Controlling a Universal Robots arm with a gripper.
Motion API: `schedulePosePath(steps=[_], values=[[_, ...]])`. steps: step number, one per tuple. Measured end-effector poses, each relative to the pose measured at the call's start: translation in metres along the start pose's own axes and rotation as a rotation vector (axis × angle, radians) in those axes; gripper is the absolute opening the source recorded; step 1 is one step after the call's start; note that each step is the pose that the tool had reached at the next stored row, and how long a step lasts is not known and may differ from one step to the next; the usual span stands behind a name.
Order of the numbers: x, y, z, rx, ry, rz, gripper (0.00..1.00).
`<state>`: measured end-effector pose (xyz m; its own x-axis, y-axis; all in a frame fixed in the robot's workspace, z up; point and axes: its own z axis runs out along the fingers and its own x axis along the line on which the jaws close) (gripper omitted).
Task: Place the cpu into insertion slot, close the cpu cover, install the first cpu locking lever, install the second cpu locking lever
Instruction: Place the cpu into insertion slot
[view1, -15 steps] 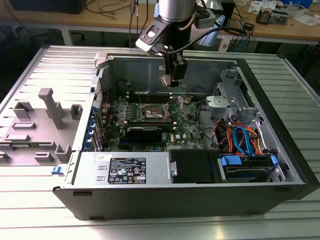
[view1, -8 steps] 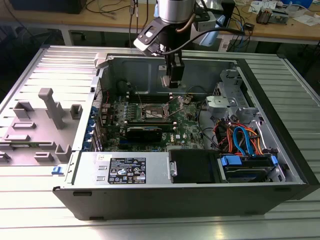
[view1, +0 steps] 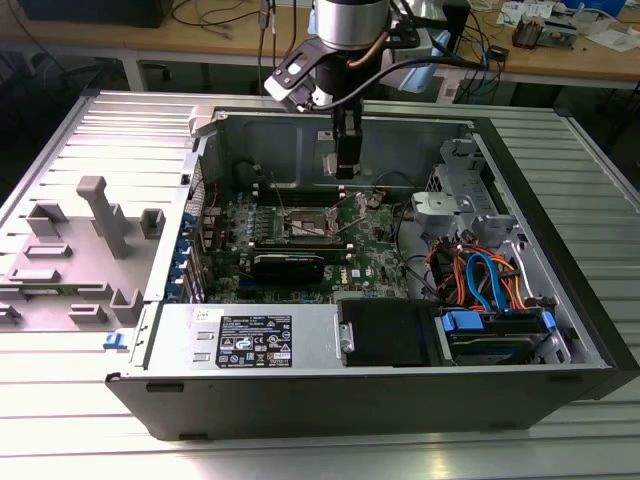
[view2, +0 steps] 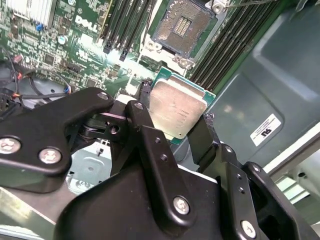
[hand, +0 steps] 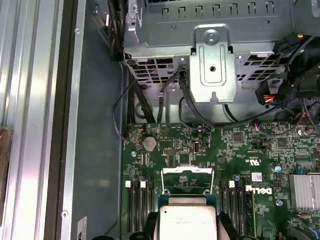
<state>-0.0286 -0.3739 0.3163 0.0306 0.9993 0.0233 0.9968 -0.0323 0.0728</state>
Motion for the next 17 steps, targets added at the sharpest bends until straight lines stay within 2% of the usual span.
schedulePosePath(steps=[17], values=[[0.0, 0.0, 0.0001, -0.0003, -0.001, 0.014, 0.55]])
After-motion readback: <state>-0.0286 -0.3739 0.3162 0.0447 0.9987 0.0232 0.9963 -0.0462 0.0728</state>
